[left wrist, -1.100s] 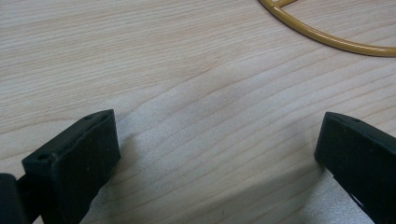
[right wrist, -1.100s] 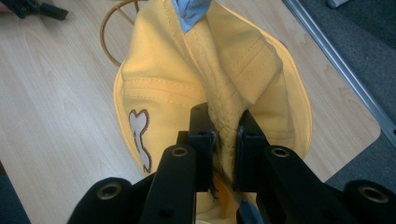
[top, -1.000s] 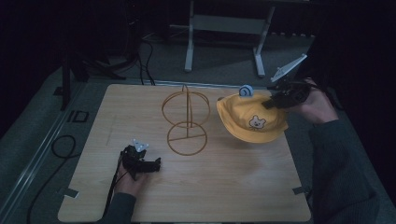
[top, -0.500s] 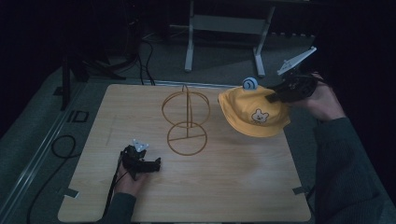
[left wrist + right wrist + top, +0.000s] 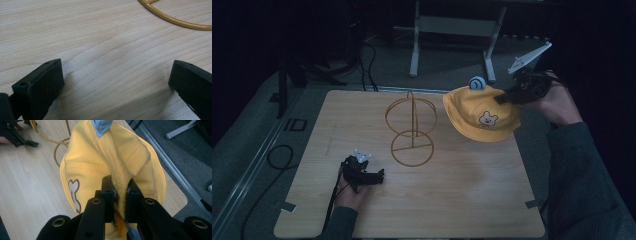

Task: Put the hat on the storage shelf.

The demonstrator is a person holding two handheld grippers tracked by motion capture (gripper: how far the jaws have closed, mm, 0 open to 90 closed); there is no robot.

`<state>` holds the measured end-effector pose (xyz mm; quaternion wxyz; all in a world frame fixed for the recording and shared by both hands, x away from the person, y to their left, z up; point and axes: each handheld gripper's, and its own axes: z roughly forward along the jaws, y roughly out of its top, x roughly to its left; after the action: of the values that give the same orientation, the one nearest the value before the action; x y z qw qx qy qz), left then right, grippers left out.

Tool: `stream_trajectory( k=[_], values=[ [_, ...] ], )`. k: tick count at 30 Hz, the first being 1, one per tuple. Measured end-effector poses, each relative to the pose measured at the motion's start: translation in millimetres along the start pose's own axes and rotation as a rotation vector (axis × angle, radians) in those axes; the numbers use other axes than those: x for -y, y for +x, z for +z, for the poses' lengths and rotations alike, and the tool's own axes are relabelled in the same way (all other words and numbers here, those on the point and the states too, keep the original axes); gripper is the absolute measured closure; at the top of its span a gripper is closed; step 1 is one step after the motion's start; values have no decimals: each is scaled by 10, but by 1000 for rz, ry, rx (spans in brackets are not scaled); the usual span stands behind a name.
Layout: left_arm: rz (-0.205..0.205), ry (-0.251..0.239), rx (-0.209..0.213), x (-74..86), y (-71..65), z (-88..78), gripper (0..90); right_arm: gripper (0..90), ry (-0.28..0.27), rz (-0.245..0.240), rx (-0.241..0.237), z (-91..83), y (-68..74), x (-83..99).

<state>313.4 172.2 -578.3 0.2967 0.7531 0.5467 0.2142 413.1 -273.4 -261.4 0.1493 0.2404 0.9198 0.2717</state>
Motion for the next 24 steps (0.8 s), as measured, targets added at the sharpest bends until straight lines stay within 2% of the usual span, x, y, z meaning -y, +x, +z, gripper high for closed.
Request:
stream_trajectory(
  k=[10,24],
  values=[
    [0,-1,0,1,0,1,0,812,-52,-17,-20,-33,38,-135],
    [0,-2,1,1,-3,2,0,812,-84,-54,-37,-5,154,-380]
  ],
)
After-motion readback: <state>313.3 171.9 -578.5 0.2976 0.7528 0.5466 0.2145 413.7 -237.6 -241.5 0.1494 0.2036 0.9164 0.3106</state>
